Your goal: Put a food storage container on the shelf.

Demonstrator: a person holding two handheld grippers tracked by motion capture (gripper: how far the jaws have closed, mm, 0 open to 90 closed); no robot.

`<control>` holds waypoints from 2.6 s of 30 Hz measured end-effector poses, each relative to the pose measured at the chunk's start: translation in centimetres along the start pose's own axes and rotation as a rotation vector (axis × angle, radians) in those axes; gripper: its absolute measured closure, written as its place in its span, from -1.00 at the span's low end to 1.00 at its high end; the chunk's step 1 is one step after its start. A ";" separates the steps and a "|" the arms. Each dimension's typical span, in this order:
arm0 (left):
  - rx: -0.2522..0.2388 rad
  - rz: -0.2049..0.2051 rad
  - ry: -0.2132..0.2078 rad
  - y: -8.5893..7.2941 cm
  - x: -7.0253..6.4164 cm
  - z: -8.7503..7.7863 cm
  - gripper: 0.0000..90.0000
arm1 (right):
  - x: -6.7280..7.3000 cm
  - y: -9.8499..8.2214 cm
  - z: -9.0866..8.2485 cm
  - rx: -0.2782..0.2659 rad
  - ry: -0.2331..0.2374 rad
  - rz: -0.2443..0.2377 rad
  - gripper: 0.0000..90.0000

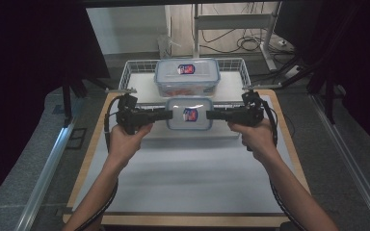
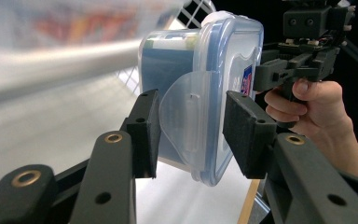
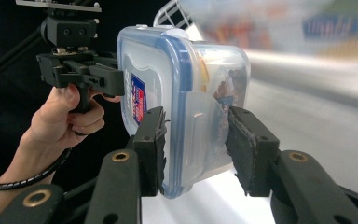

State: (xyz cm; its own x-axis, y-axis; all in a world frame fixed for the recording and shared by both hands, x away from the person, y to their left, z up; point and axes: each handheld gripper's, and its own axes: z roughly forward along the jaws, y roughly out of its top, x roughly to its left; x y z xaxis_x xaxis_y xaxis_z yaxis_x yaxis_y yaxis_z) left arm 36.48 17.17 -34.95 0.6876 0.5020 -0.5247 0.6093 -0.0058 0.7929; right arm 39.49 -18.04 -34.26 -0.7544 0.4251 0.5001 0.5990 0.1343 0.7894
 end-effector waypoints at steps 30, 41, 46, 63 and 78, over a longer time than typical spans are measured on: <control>-0.087 -0.078 -0.013 10.5 3.8 1.0 0.27 | -2.9 11.4 0.9 -0.093 -0.034 0.077 0.27; -0.071 -0.095 0.062 11.0 4.0 2.0 0.06 | -3.6 12.0 2.0 -0.099 -0.079 0.092 0.10; -0.073 -0.107 0.052 10.9 4.2 2.2 -0.01 | -3.8 12.2 2.2 -0.122 -0.138 0.069 0.04; -0.189 0.106 0.183 8.9 2.7 -0.7 -0.39 | 1.3 9.7 0.6 -0.093 -0.394 -0.287 0.98; -0.159 0.219 0.381 8.3 2.5 -0.2 -0.12 | -3.1 10.6 3.6 -0.092 -0.430 -0.110 0.98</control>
State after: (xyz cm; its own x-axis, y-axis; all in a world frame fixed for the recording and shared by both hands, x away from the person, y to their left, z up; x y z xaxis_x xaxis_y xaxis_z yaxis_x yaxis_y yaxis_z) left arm 43.13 18.50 -29.63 0.5811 0.7858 -0.2116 0.3773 -0.0297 0.9256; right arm 49.20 -14.68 -28.73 -0.6208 0.7485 0.2332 0.4802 0.1280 0.8678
